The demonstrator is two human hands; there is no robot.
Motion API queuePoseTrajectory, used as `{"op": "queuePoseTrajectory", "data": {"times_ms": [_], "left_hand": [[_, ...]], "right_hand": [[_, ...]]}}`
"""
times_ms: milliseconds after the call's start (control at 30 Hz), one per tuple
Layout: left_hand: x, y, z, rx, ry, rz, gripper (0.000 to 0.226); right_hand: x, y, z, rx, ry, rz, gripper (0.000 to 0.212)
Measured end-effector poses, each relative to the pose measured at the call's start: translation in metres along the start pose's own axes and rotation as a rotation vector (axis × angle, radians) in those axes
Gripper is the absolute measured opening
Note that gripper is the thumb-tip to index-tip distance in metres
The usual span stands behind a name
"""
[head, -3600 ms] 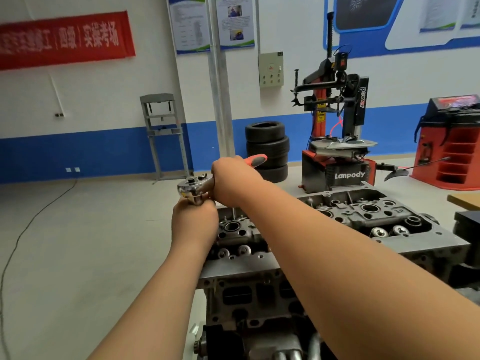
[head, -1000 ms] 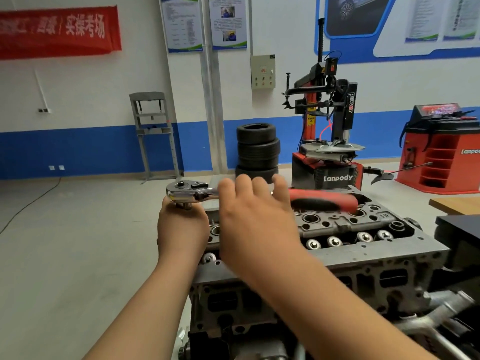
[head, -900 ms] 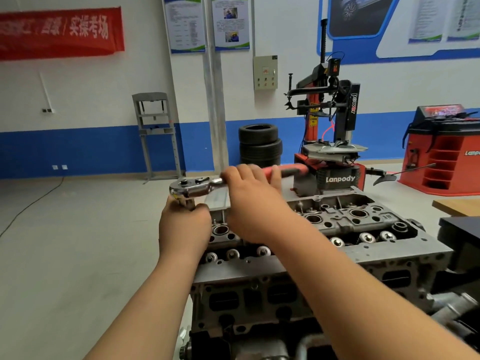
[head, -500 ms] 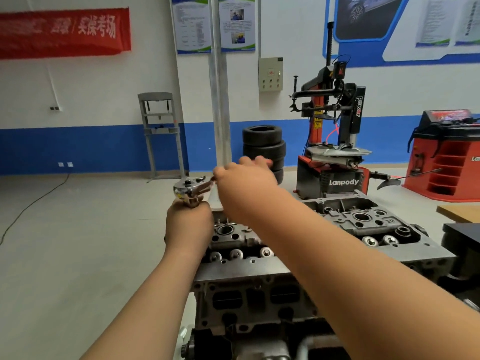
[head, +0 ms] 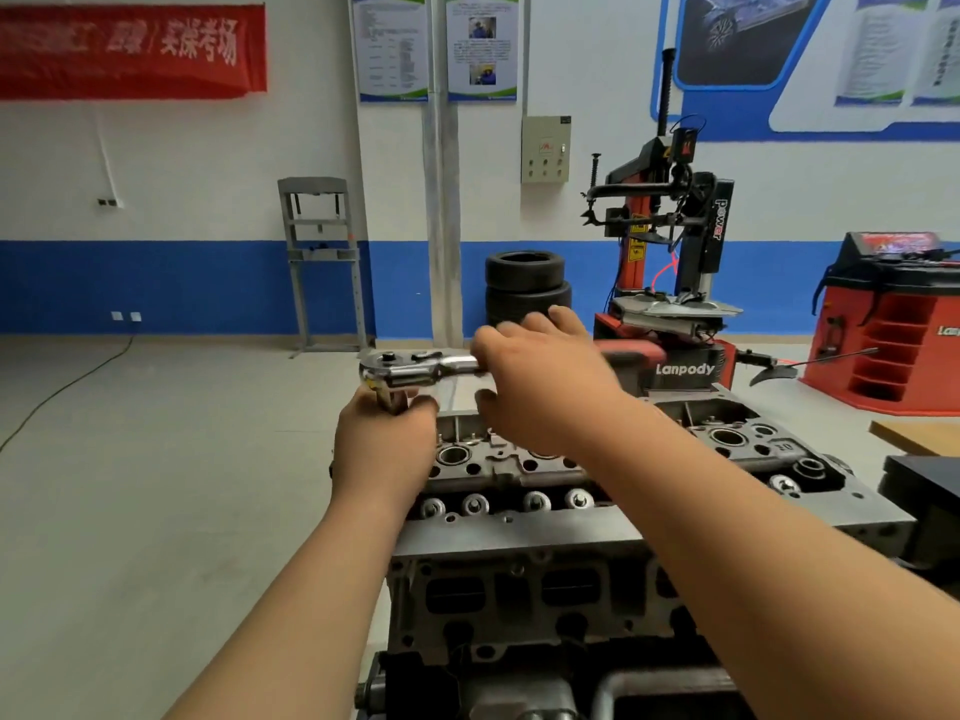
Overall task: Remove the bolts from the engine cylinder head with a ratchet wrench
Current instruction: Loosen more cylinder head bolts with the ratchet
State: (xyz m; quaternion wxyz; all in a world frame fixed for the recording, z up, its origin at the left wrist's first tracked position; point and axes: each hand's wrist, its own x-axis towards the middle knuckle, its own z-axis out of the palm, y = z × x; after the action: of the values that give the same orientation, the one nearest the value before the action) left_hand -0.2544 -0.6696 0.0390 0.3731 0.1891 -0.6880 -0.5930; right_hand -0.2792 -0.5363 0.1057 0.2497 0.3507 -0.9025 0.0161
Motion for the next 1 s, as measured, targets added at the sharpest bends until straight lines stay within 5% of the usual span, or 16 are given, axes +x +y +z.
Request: {"op": "queuePoseTrajectory", "data": {"times_ms": [133,300,467,600,800,1000], "left_hand": [[-0.003,0.003,-0.006,-0.138,-0.120,-0.067,0.004],[-0.004,0.005,-0.008,-0.095,-0.140,-0.083,0.013],[-0.003,0.003,-0.007,-0.081,-0.154,-0.051,0.017],[-0.003,0.002,-0.004,-0.036,-0.164,-0.007,0.019],[-0.001,0.001,-0.005,0.255,-0.107,0.173,0.031],[-0.004,0.003,-0.006,0.048,-0.126,-0.009,0.013]], "right_hand": [[0.049,-0.014,0.024,0.204,-0.134,0.006,0.053],[0.067,-0.030,0.012,0.032,-0.234,-0.039,0.052],[0.042,-0.031,-0.007,-0.258,-0.299,0.104,0.056],[-0.017,-0.036,-0.022,-0.301,-0.223,0.198,0.061],[-0.077,-0.056,-0.030,-0.280,-0.103,-0.047,0.069],[-0.037,-0.035,-0.012,-0.087,-0.014,0.085,0.048]]}}
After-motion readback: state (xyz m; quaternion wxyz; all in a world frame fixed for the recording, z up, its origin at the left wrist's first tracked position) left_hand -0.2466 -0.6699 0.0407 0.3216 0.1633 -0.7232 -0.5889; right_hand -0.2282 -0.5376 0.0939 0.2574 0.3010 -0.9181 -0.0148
